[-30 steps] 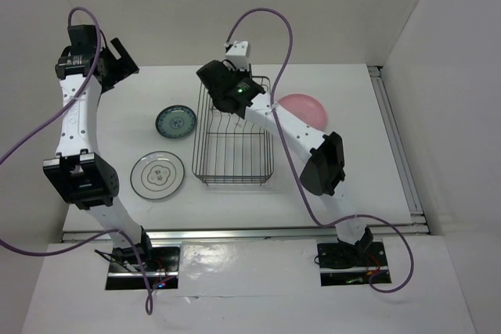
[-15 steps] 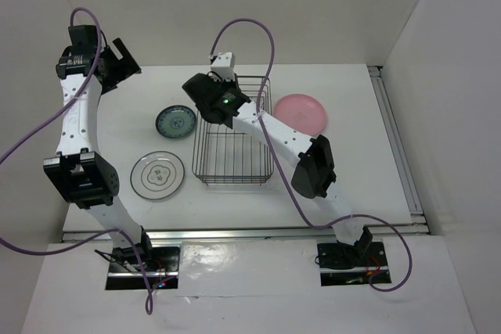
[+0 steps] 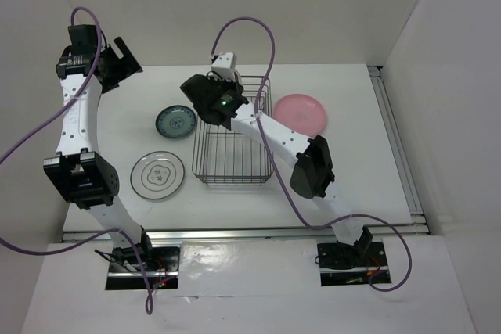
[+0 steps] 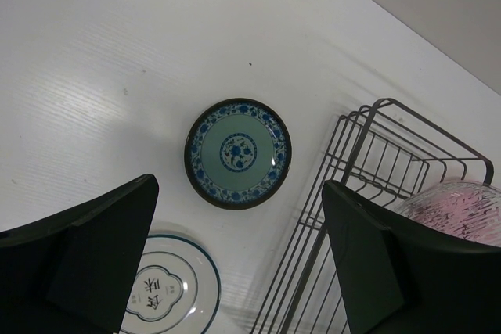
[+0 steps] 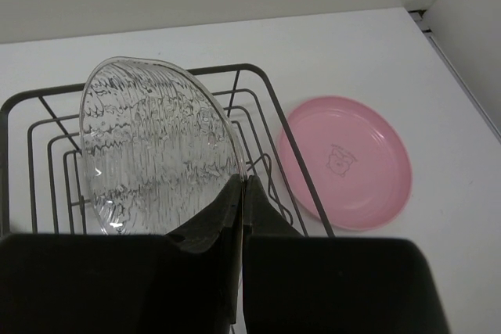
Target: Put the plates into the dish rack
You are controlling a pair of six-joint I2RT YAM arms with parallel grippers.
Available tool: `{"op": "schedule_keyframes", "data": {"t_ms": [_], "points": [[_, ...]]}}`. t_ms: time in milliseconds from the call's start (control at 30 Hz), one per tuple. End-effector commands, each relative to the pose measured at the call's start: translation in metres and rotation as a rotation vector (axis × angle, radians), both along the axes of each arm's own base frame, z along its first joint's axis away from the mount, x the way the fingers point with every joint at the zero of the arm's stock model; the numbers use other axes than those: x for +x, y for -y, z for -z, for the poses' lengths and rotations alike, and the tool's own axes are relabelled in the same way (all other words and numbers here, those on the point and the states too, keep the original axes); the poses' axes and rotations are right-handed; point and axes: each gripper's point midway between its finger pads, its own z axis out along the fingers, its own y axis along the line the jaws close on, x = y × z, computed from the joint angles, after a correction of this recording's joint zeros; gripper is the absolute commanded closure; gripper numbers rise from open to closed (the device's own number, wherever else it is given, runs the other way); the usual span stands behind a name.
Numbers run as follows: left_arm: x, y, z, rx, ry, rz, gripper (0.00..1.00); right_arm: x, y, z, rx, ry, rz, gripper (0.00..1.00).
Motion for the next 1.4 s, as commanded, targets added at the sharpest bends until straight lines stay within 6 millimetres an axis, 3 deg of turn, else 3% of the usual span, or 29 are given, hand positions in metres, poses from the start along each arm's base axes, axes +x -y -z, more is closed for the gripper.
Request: {"op": "schedule_keyframes", "data": {"t_ms": [0, 367, 567, 833, 1200, 1367], "points": [[0.002, 0.003, -0.014, -0.007, 0.046, 0.007, 0.0, 0.001, -0.008, -0.011, 0.047, 0.109, 0.061, 1.0], [0.002, 0.007, -0.02, -0.015, 0.066, 0.023, 0.0, 0.011, -0.012, 0.003, 0.032, 0.119, 0.081, 1.0], [0.002, 0.011, -0.017, -0.031, 0.06, 0.039, 0.0, 0.014, -0.013, -0.005, 0.047, 0.152, 0.094, 1.0], [0.004, 0.014, -0.019, -0.041, 0.072, 0.056, 0.0, 0.018, -0.017, 0.014, -0.005, 0.132, 0.094, 1.0], [0.005, 0.017, -0.021, -0.05, 0.083, 0.071, 0.0, 0.023, -0.02, 0.008, -0.016, 0.162, 0.115, 1.0], [0.005, 0.018, -0.021, -0.049, 0.084, 0.084, 0.0, 0.023, -0.02, 0.016, -0.043, 0.148, 0.113, 1.0]]}}
